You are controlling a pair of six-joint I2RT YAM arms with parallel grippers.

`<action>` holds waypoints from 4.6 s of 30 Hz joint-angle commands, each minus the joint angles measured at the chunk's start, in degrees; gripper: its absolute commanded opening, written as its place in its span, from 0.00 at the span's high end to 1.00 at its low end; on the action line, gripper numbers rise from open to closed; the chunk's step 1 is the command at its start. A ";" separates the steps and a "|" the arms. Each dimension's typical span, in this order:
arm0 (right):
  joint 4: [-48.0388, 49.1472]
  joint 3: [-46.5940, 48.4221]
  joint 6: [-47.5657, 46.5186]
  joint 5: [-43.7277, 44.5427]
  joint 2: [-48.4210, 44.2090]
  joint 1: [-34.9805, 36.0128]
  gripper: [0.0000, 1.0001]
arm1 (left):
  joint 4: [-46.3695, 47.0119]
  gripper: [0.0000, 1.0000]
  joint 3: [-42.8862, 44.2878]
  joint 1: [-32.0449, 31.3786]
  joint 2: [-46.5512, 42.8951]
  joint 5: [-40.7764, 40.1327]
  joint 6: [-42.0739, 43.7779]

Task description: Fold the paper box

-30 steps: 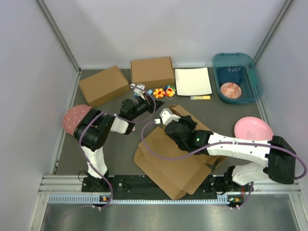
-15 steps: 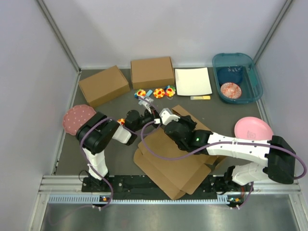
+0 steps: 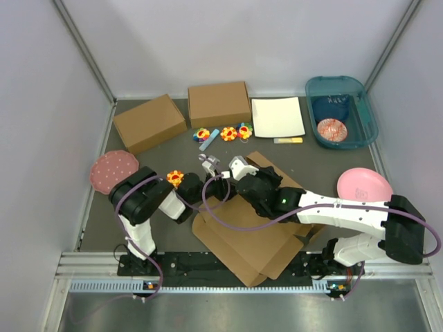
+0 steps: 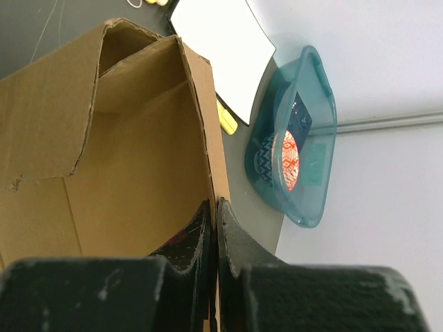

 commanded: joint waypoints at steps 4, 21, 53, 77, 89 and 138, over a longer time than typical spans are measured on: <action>-2.02 -1.65 7.38 -15.50 2.91 1.70 1.00 | 20.89 0.42 -0.28 -2.29 -3.58 -2.09 5.82; -2.45 -1.39 7.99 -15.85 3.70 2.32 1.00 | 20.00 0.01 4.02 -2.29 -3.85 -11.68 14.96; -2.45 -1.39 9.22 -16.56 5.64 2.32 1.00 | 20.89 0.09 6.13 -4.84 -4.46 -18.45 22.87; -2.28 -2.00 9.92 -18.40 5.03 2.32 1.00 | 20.89 0.04 12.37 -4.40 -6.14 -7.03 16.90; -2.28 -2.44 10.36 -19.02 5.11 2.32 1.00 | 20.97 0.42 15.01 -4.40 -2.09 -4.30 15.76; -8.96 8.89 13.97 -18.05 -8.06 2.41 0.47 | 20.89 0.76 10.44 -5.54 -1.48 -5.17 15.76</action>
